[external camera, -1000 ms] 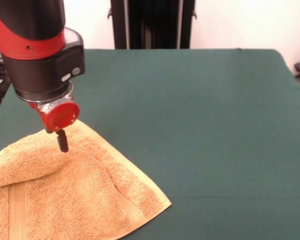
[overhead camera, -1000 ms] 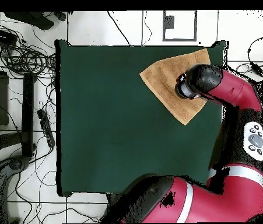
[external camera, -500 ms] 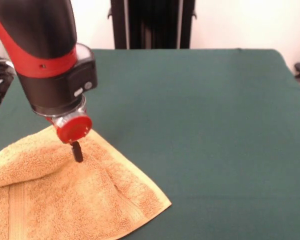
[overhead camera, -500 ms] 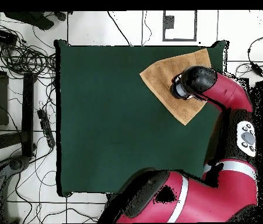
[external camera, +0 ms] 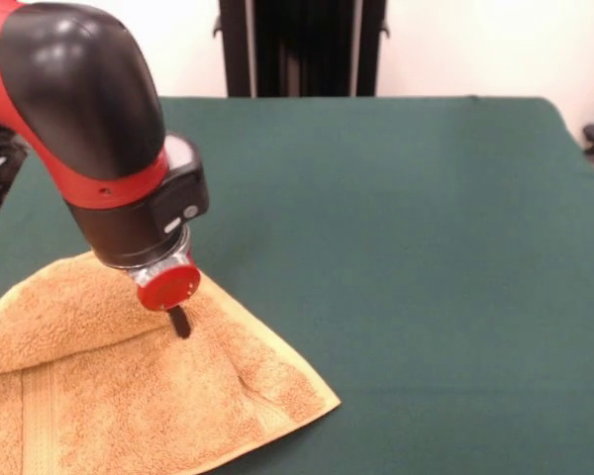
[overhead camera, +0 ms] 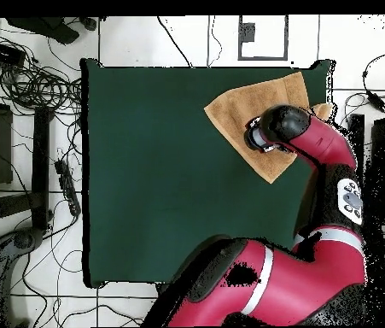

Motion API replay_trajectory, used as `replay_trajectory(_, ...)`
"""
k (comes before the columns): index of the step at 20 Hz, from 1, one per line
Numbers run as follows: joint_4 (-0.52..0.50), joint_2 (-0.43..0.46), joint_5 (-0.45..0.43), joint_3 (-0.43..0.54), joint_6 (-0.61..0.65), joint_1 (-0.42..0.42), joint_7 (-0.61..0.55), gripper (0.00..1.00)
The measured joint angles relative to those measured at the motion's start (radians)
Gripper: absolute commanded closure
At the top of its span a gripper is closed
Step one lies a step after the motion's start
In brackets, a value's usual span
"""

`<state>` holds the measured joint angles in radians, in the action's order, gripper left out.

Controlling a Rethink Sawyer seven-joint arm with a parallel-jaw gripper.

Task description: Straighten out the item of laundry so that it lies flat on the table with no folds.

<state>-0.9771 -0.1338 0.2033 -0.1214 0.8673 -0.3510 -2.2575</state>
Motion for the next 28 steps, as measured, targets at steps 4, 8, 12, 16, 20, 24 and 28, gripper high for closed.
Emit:
replay_trajectory(4, -0.003, 0.003, 0.016, -0.001, 0.000, -0.002, 0.000, 0.00)
replay_trajectory(8, -0.003, 0.004, 0.019, -0.002, 0.000, -0.002, 0.000, 0.00)
replay_trajectory(12, -0.003, 0.003, 0.019, -0.003, -0.001, -0.001, 0.000, 0.00)
replay_trajectory(16, -0.016, -0.008, 0.017, -0.005, -0.012, 0.003, 0.000, 0.00)
replay_trajectory(20, -0.062, -0.062, 0.017, -0.006, -0.022, 0.003, 0.000, 0.00)
replay_trajectory(24, -0.107, -0.133, 0.017, -0.006, -0.022, 0.000, 0.000, 0.00)
replay_trajectory(28, -0.135, -0.208, 0.017, -0.006, -0.021, -0.011, 0.000, 0.00)
